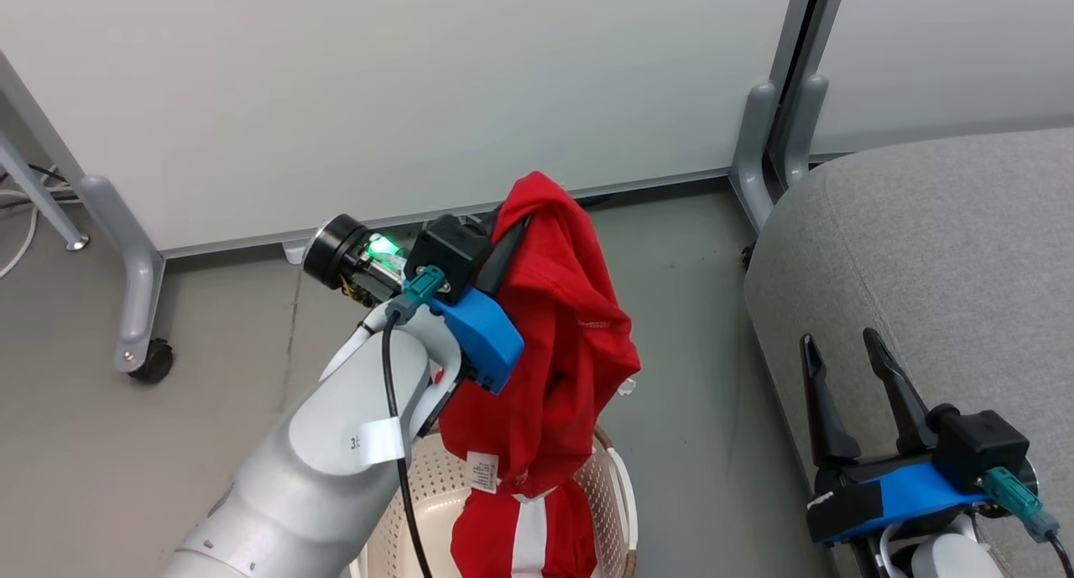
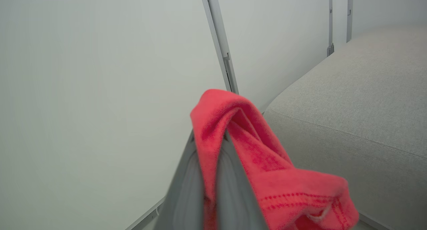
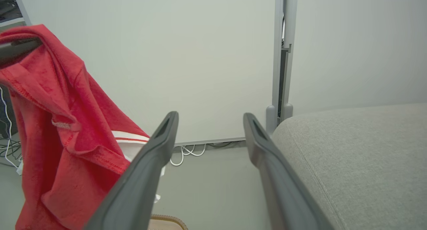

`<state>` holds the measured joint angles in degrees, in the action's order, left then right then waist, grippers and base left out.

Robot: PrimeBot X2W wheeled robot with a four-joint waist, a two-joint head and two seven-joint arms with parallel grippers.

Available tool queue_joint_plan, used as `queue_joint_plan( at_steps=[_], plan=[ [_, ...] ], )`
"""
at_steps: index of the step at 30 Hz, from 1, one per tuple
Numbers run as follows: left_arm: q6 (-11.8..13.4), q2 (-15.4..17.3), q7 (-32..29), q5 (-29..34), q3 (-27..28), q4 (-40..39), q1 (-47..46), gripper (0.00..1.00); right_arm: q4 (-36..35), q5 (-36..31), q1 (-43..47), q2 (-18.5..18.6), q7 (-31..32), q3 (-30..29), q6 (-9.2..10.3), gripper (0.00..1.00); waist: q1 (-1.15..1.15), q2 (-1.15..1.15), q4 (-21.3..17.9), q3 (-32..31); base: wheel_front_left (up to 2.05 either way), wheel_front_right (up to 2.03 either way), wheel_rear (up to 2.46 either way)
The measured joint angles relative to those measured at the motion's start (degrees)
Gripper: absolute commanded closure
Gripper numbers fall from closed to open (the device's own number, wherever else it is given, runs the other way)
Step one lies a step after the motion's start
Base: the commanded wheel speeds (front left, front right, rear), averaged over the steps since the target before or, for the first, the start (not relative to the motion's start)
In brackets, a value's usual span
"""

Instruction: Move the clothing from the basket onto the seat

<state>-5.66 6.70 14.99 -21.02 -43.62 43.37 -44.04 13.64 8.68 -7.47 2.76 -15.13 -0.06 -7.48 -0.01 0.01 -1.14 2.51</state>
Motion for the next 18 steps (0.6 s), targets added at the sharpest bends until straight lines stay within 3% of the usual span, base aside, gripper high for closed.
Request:
queue_joint_plan(
  at_steps=[18],
  plan=[
    [-0.4,-1.3,0.0,-0.2,-1.6,-3.3,-1.4,1.0,0.1,1.1,1.8,0.0,0.0,0.0,0.0,0.0,0.01,0.0,0.6,-2.2,0.0,0.0,0.0]
  ],
)
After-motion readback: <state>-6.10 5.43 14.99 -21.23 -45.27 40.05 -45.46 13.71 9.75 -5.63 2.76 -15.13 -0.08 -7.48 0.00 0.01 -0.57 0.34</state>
